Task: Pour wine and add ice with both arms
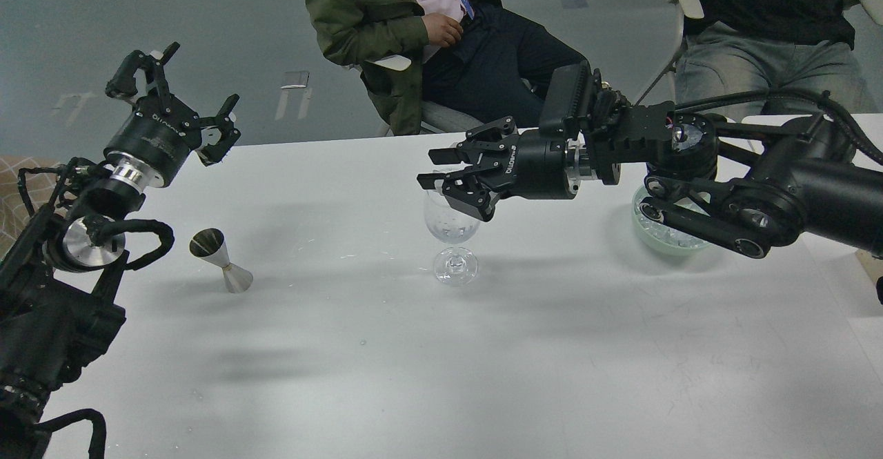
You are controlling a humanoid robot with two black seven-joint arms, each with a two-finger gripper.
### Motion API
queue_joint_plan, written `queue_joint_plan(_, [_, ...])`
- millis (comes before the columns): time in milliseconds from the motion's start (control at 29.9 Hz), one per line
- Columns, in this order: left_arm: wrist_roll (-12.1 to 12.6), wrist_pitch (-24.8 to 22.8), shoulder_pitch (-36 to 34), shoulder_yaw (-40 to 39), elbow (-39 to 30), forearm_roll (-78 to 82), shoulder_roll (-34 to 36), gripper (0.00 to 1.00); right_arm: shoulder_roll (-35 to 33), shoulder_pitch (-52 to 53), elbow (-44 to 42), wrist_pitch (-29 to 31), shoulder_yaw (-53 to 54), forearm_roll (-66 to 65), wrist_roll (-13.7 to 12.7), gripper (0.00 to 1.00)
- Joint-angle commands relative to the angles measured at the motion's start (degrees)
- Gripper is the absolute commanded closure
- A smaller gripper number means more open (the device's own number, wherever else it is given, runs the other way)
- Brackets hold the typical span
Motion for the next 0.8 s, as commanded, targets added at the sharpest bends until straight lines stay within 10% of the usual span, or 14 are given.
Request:
queue_joint_plan(0, [0.0,0.0,-0.1,0.0,0.0,0.0,-0.2,0.01,-0.4,-0.1,0.1,-0.5,0.1,0.1,0.0,0.48])
queue_joint_plan(334, [0.0,0.0,-0.4,0.0,0.0,0.1,-0.3,0.01,-1.2,-0.3,0.2,-1.1,1.2,0.4,0.0,0.37])
queue_joint_plan(468, [0.0,0.0,-0.7,0.0,0.0,0.0,-0.3,0.01,-2.1,0.1,-0.6,-1.4,6.2,4.9,0.1,0.0])
queue_joint_plan(768, [0.0,0.0,-0.7,0.0,0.0,0.0,-0.4,0.01,-1.1,1.1,-9.8,-1.3,14.0,26.1,0.1,0.0])
